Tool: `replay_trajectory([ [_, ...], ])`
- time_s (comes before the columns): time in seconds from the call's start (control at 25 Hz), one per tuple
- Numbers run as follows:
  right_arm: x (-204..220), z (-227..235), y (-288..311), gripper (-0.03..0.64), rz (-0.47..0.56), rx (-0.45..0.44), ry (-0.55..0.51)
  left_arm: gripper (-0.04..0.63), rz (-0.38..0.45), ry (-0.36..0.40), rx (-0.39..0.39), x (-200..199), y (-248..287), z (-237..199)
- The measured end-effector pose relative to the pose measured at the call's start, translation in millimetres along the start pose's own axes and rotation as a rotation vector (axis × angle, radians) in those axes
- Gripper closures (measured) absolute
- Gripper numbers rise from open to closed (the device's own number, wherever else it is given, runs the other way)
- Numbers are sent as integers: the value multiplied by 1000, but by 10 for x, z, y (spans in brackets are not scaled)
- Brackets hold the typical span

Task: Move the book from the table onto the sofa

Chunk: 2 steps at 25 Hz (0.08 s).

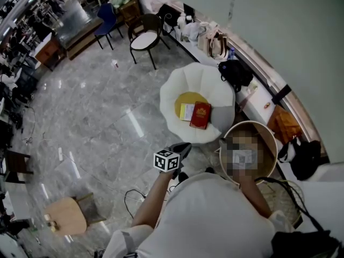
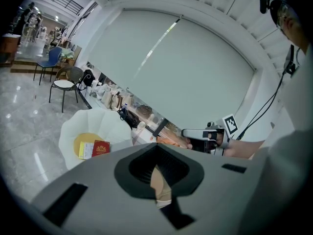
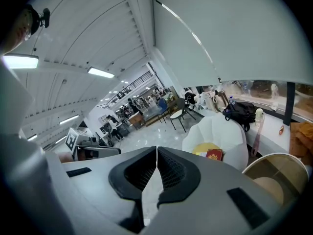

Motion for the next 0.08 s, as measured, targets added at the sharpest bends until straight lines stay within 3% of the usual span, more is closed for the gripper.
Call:
replay_trajectory([
  [0.08,-10,-11,11,580,0,-3,-1,594,3,-2,-1,-16,0,-7],
])
Point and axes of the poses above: the fingertips, and each gripper's own axes: y forward along the fingers, z to its right, x out of its underside, the point moved 4 cm from there along -y, backward along the fingers, and after that the axes turned 13 degrees about x, right-handed, at the moved point
